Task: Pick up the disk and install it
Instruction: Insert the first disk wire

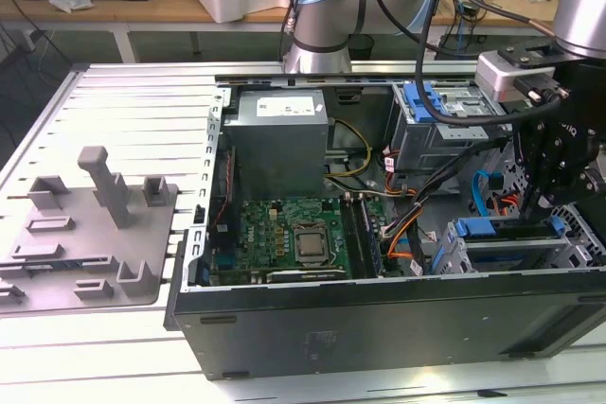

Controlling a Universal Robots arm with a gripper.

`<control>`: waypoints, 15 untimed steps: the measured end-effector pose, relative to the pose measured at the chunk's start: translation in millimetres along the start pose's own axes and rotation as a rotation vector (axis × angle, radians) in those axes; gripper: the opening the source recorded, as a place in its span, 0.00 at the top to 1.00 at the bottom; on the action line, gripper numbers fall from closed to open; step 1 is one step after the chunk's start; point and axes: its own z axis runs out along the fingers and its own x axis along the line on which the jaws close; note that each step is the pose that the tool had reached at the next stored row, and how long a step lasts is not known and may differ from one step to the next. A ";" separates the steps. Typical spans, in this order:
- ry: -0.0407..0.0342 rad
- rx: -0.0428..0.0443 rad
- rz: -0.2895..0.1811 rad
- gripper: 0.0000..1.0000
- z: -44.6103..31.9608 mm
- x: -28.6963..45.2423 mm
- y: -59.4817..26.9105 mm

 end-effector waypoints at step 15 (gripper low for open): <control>-0.0001 -0.0001 0.000 0.83 -1.8 0.2 -0.2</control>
